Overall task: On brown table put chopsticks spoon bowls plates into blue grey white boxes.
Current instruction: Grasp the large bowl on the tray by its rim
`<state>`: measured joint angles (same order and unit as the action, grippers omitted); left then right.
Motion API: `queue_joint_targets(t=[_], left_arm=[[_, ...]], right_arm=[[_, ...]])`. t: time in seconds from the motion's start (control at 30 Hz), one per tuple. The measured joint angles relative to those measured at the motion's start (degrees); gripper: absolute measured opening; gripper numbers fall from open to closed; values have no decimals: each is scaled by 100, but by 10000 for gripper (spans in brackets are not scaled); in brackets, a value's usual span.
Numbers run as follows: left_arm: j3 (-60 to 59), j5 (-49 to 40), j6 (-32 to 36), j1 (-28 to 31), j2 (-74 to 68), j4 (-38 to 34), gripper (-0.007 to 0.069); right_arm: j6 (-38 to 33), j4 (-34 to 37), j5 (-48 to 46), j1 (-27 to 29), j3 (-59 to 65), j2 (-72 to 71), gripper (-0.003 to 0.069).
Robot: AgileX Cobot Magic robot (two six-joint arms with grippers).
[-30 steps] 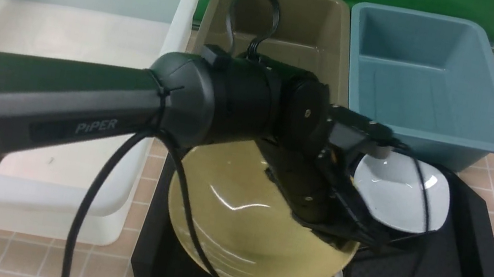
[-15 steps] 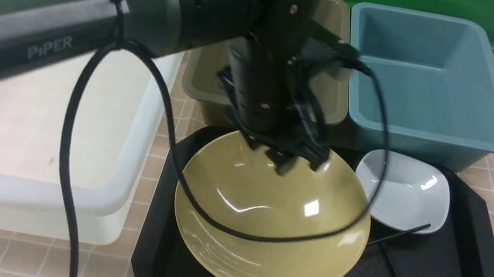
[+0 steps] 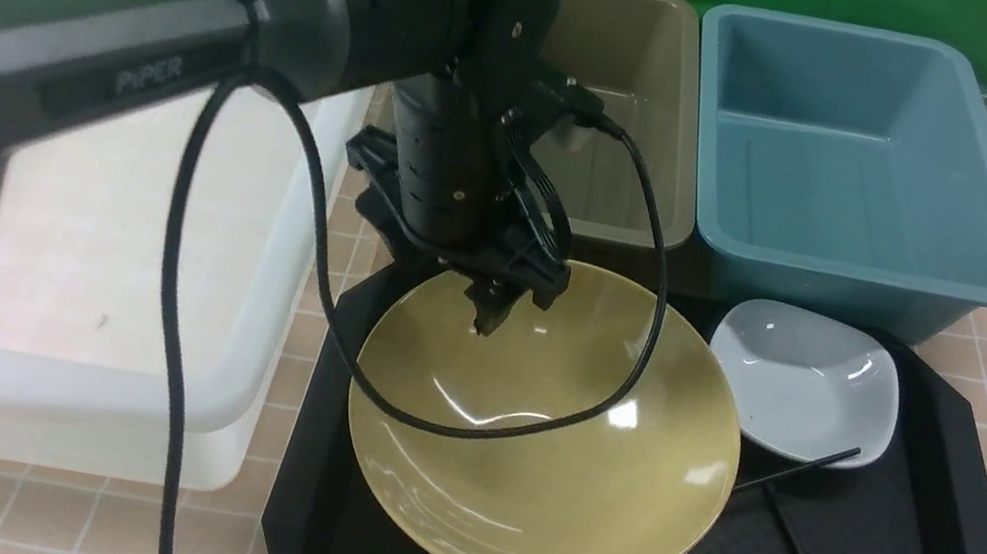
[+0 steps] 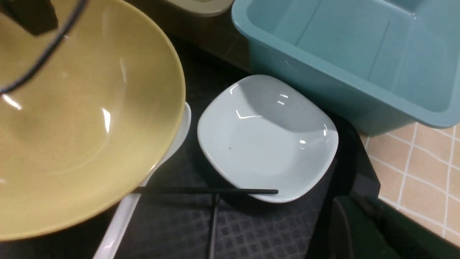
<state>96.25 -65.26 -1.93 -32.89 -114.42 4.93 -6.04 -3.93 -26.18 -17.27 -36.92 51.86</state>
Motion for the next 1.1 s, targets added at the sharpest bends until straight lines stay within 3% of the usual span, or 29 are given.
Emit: queue_joint_targets(t=[0.2,0.37,0.47,0.67,1.1], left_arm=[[0,-47,49,0,-255,-197,436],[0,-225,353,27,-236,-562,138],[12,-367,569,32,-72,-913,61],[25,-470,887,63,382,-1242,7],[1,-172,1412,801,1766,-2337,9]], right_arm=[[23,0,19,0,0,0,44],[27,0,40,0,0,0,46],[27,0,41,0,0,0,48],[29,0,41,0,0,0,48],[40,0,19,0,0,0,50]])
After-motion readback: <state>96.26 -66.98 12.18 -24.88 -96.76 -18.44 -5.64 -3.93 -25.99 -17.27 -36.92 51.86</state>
